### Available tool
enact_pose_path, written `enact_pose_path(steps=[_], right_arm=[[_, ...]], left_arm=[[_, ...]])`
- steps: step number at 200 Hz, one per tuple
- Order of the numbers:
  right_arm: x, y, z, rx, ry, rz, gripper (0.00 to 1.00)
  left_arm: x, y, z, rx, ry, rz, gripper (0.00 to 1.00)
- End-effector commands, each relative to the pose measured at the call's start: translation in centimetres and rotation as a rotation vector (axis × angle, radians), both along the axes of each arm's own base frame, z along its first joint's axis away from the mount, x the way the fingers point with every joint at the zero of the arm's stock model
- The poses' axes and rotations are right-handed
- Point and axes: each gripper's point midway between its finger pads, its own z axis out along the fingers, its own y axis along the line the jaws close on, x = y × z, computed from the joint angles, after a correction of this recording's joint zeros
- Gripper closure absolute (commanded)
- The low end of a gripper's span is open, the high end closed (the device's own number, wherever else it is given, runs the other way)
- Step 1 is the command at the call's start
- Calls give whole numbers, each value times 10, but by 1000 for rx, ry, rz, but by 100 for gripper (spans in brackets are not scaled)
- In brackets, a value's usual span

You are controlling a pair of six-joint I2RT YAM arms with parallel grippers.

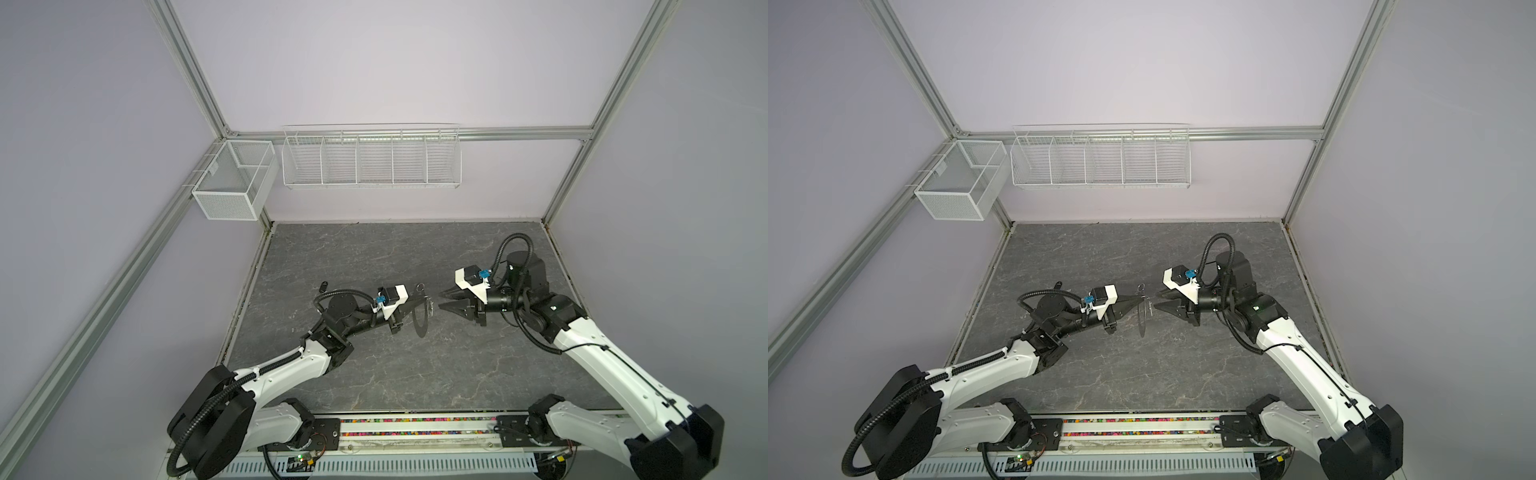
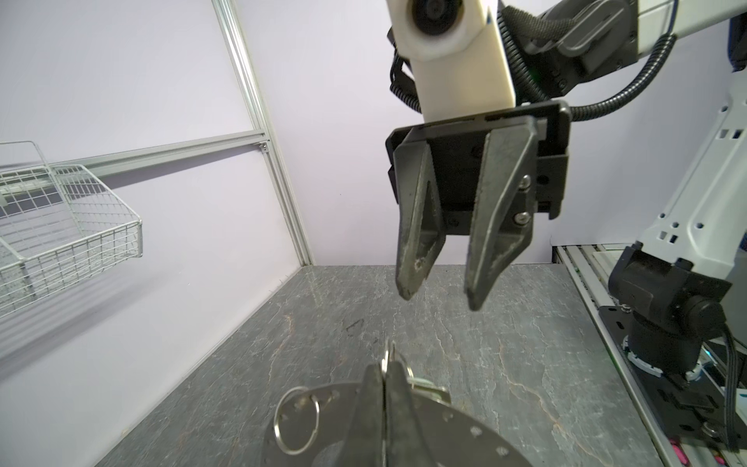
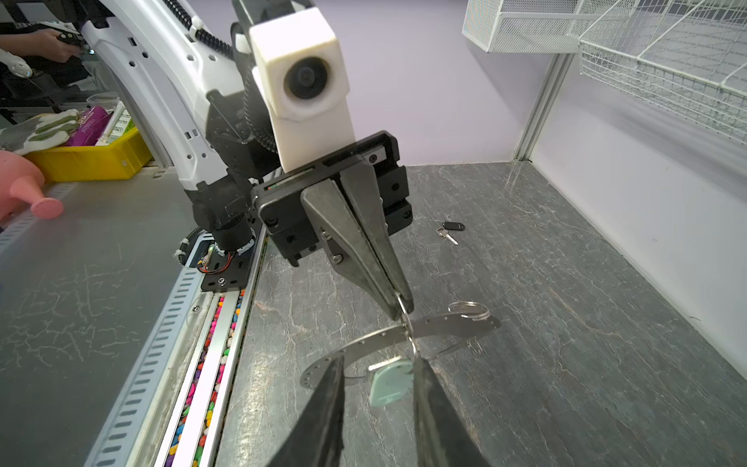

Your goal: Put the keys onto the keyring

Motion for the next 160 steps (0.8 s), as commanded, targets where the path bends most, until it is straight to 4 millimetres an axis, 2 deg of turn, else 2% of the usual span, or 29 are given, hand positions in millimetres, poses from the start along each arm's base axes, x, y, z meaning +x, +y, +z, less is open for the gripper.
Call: enact_pose_path(steps=[1, 87, 160], right_arm=[[0, 2, -4, -10, -33, 40, 70], [9, 8, -11, -22, -22, 31, 72], [7, 9, -1, 5, -63, 40, 73]], left_arm=[[-5, -2, 26, -63, -40, -51, 100], [-7, -7, 27, -58, -37, -87, 100], [-7, -10, 23, -45, -30, -97, 100]])
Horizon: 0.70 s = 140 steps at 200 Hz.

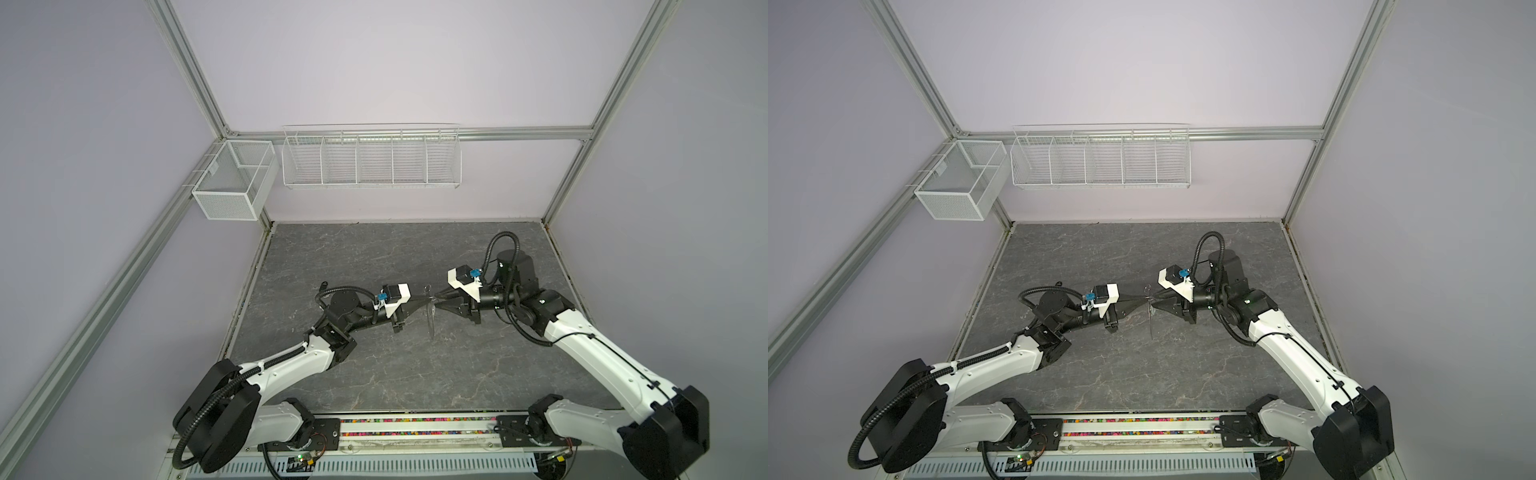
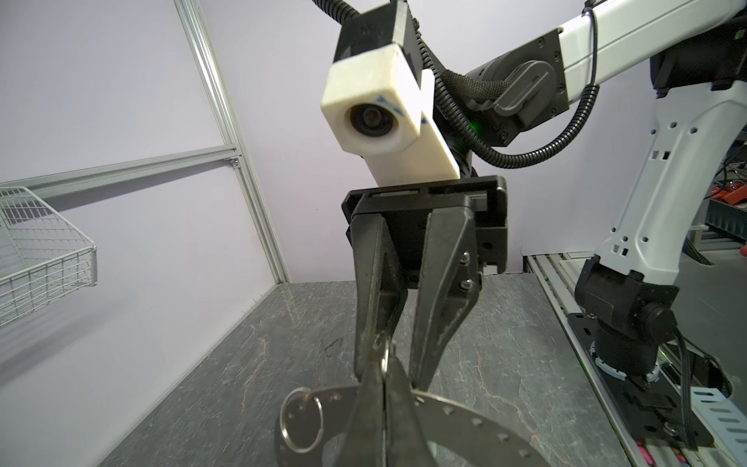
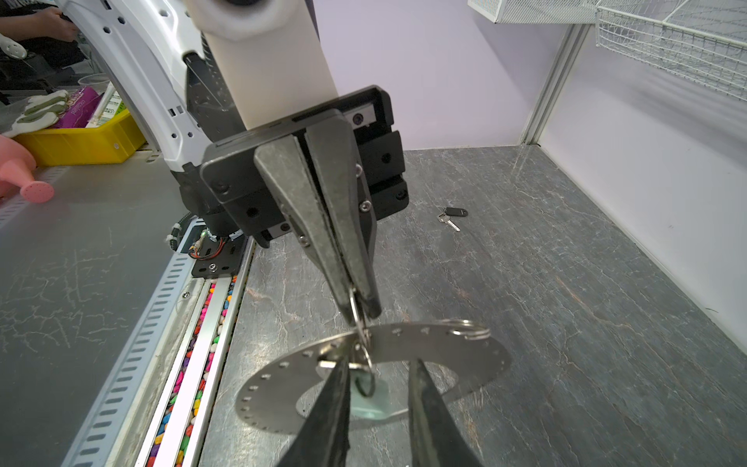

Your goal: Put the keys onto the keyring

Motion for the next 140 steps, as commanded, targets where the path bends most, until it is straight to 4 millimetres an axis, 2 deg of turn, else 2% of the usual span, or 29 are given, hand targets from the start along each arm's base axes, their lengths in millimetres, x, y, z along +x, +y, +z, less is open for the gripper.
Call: enact_pose_path(steps=[1, 117, 140], right_arm=[[-4, 3, 14, 31, -71, 32, 72], [-8, 3, 20, 47, -86, 52, 80], [-9, 4, 22, 52, -84, 53, 76]], left_arm=[[0, -2, 17, -35, -29, -18, 100], [-1, -5, 14, -10, -26, -32, 100], [0, -6, 13, -4, -21, -33, 100]])
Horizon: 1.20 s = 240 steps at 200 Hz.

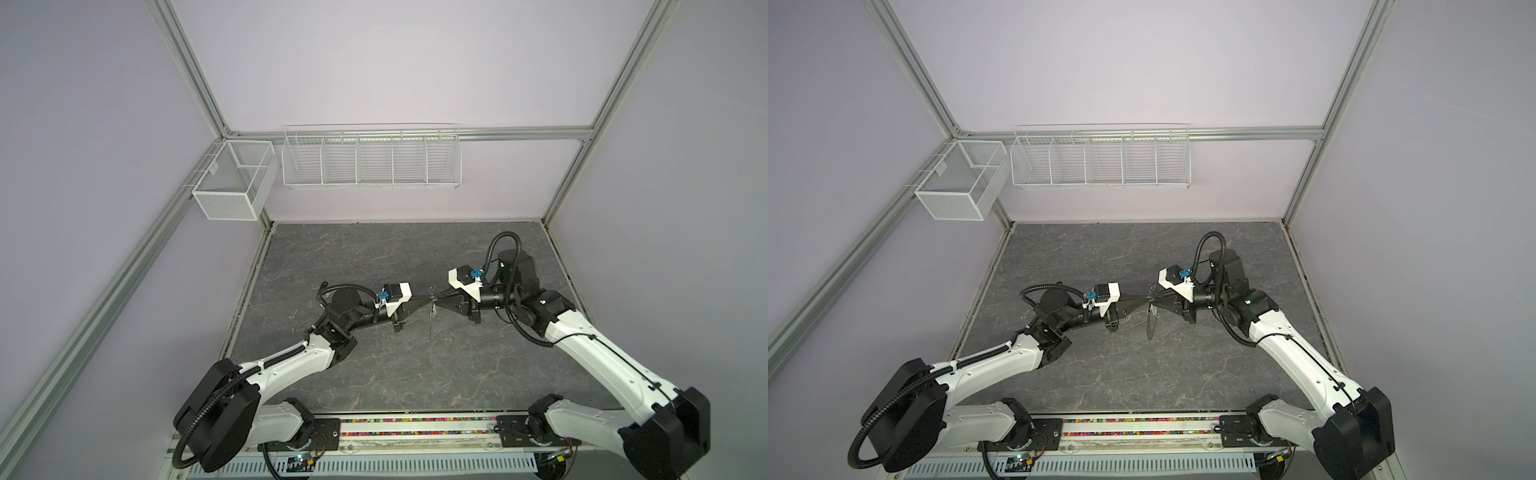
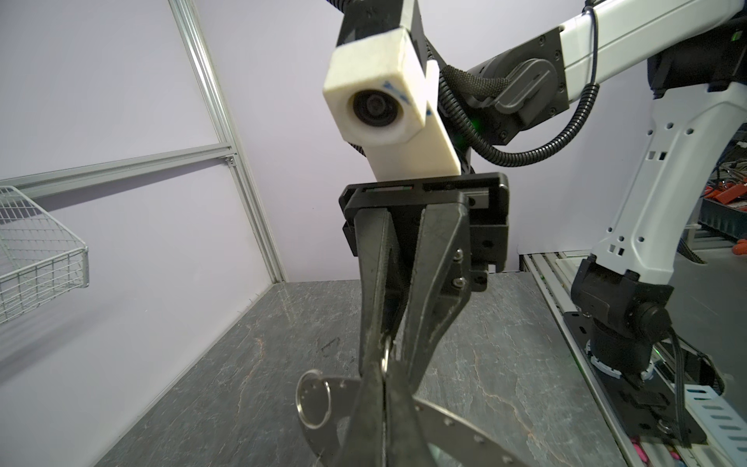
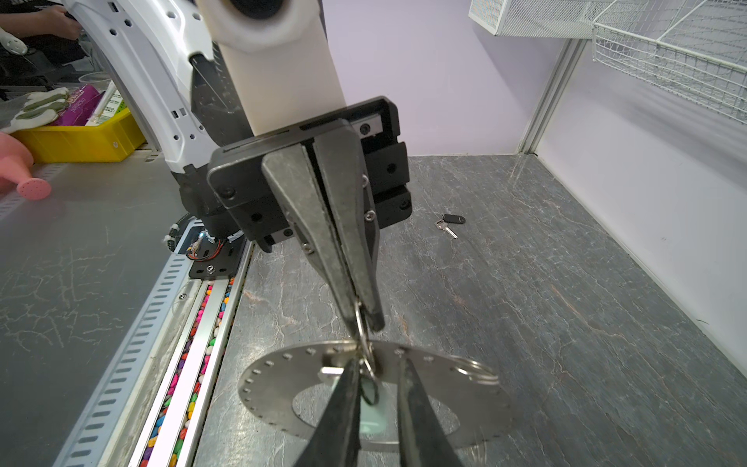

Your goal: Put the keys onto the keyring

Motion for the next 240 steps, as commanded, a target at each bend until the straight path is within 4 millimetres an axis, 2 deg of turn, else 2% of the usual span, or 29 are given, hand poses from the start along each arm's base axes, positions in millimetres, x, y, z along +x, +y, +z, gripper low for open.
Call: enact_pose_path(steps=[1, 38, 81, 129, 146, 168, 211, 238, 240], right_arm=[[-8, 3, 18, 40, -63, 44, 76], [-10, 1, 17, 37, -76, 40, 73], [-11, 0, 11, 16, -64, 45, 78], [-9, 0, 7, 2, -53, 36, 77], [-9, 0, 7, 3, -58, 38, 79], [-10, -1, 10, 6, -69, 34, 87], [-14, -2, 14, 17, -78, 43, 90], [-10, -4, 10, -9, -55, 16, 93], [-10, -4, 10, -12, -53, 13, 93]], left_arm=[[-1, -4, 11, -12, -23, -23, 100], [0, -4, 11, -8, -30, -18, 100], [1, -5, 13, -12, -37, -15, 100], [1, -4, 15, -19, -41, -18, 100], [0, -5, 15, -18, -41, -19, 100], [0, -5, 14, -14, -37, -21, 100], [2, -6, 10, 5, -35, -16, 100], [6, -6, 4, 66, -49, 14, 100], [6, -5, 3, 71, -50, 19, 97]])
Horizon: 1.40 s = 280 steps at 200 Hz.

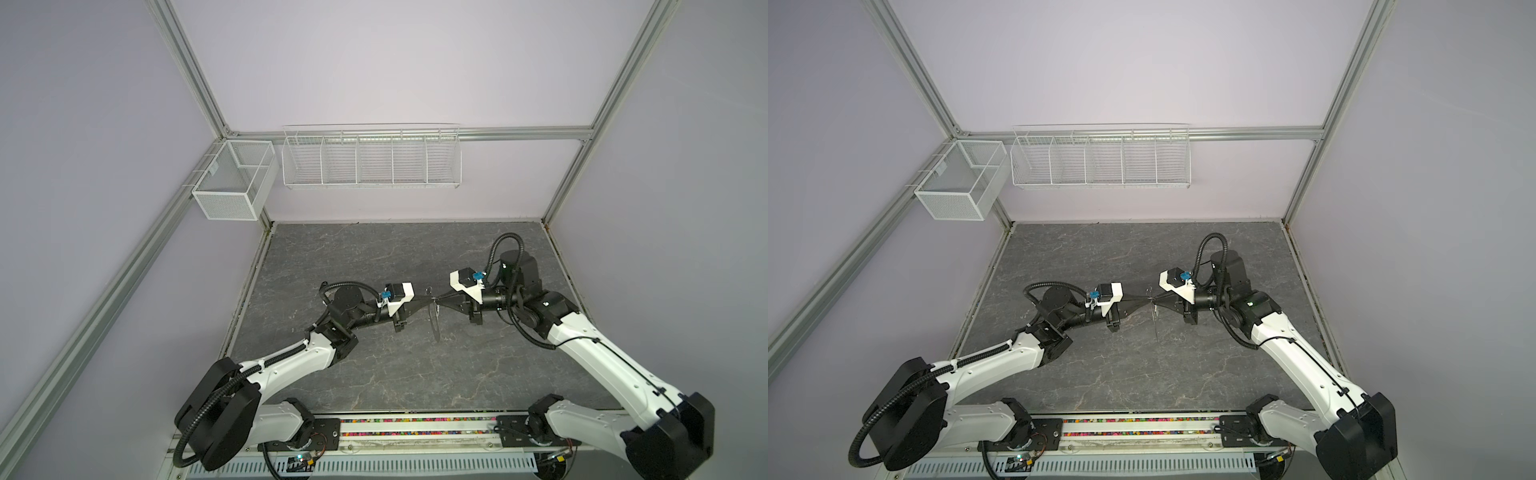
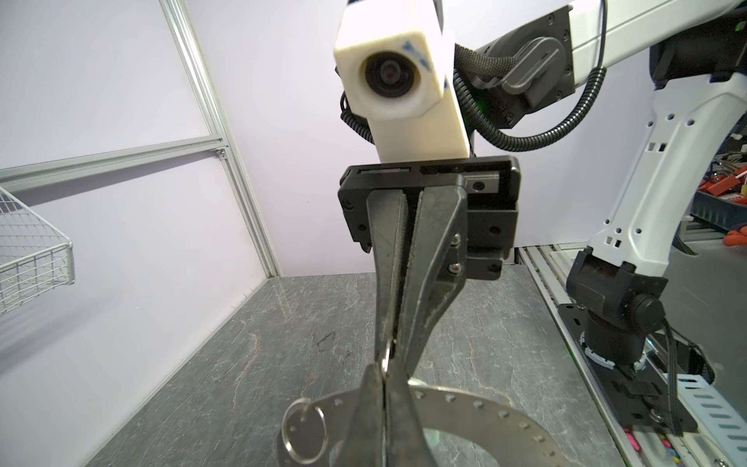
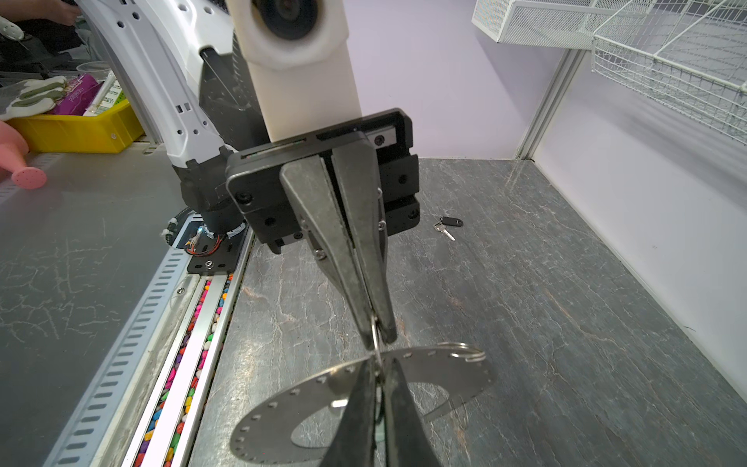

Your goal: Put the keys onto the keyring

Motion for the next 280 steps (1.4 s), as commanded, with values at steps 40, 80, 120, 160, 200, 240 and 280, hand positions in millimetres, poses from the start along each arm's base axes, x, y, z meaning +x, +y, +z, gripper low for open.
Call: enact_pose_path(steps=[40, 80, 120, 160, 200, 240, 280], right_arm=[[-7, -4, -6, -94, 73, -17, 93], [-7, -4, -16, -211, 133, -57, 93], [-8, 2, -22, -306, 171, -75, 93], [-8, 7, -20, -329, 175, -83, 93], [-10, 11, -23, -345, 176, -80, 93], [-11, 15, -23, -351, 172, -74, 93], [-11, 17, -21, -359, 159, -74, 93]], left_arm=[[11, 9, 2, 191, -120, 115, 69], [11, 17, 2, 304, -193, 186, 72], [8, 17, -1, 387, -262, 219, 72], [6, 17, -8, 462, -269, 216, 73], [2, 13, -11, 474, -274, 208, 76], [2, 9, -14, 486, -274, 196, 80], [1, 7, -19, 516, -261, 180, 85]])
